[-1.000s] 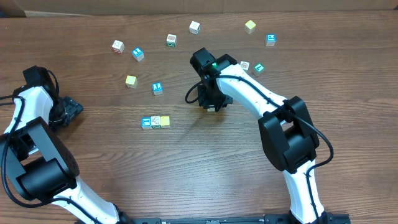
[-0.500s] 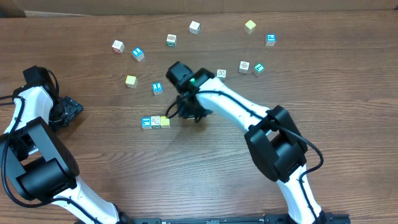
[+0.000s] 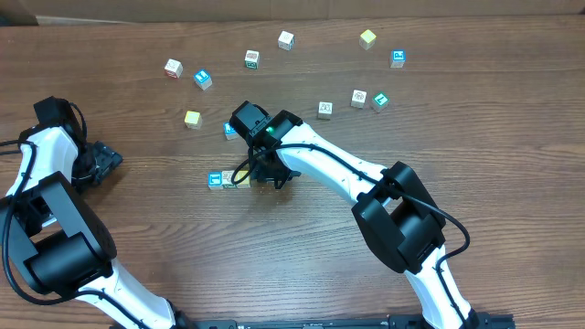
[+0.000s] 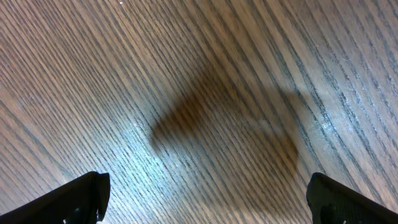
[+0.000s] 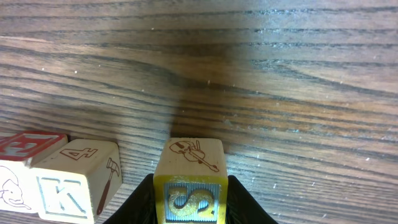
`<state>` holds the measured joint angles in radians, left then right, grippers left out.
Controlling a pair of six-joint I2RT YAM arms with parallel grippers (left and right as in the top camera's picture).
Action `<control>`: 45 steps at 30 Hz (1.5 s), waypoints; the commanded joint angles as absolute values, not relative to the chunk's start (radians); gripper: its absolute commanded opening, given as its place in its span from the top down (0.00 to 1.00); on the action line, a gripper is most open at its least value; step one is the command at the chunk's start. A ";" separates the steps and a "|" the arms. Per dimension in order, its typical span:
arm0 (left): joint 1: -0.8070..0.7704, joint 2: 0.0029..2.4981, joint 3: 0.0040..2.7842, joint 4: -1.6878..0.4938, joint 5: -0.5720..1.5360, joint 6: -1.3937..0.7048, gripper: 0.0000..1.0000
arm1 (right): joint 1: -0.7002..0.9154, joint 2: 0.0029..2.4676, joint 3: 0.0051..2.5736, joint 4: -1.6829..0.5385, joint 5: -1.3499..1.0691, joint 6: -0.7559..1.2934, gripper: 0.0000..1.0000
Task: Form a horizontal line
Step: 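Lower the S block to the right of the K block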
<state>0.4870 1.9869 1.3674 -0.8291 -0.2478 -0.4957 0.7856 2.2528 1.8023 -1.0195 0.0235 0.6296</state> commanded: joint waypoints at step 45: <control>0.493 1.990 1.362 -0.828 -0.258 -0.495 0.00 | 0.792 2.237 1.794 -1.029 -0.028 0.666 0.73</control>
